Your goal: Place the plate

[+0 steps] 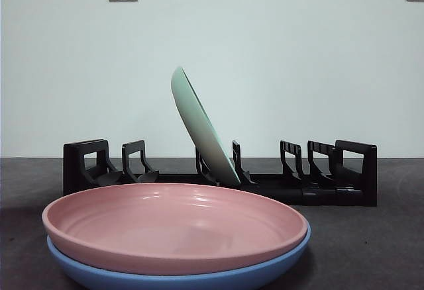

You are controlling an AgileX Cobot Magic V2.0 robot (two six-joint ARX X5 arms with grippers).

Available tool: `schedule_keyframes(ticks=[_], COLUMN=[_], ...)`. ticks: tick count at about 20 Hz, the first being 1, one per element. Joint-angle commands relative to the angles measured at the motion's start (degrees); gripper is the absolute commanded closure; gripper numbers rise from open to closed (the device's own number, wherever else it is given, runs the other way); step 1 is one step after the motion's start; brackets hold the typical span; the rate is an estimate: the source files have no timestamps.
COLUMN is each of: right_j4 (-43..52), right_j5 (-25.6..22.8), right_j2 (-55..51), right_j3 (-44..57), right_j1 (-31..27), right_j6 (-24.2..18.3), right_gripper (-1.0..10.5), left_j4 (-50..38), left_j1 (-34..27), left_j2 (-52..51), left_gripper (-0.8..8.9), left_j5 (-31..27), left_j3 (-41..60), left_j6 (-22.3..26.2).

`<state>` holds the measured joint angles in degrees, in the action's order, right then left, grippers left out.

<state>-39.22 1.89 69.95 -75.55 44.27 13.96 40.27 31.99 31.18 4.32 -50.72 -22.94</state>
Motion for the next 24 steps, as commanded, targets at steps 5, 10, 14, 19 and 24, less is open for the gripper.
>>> schedule_keyframes(ticks=[5,10,14,19,24], right_j4=[11.7,17.4,17.3,16.5,16.3], right_j5=[16.3,19.7,20.8,20.7,20.6], right_j2=[16.0,23.8,28.9,33.4,33.6], right_j3=[-1.1,-1.6,-6.2,-11.2,-11.5], right_j1=[-6.2,-7.8,-7.8,-7.8,-7.8], right_j6=[0.0,0.6,0.6,0.6,0.7], right_gripper=[6.6,6.6,6.6,8.0,9.3], left_j4=[15.1,15.6,15.5,15.6,15.5], left_j1=[0.2,0.2,0.2,0.2,0.2], left_j2=[-1.6,-1.6,-1.2,-1.2,-1.2], left_gripper=[4.69,4.69,4.69,4.69,4.69], left_j5=[-13.7,-13.8,-13.8,-14.1,-15.3], left_j3=[-9.9,-10.7,-10.7,-10.7,-10.7], left_j6=[3.1,3.2,3.2,3.2,3.2])
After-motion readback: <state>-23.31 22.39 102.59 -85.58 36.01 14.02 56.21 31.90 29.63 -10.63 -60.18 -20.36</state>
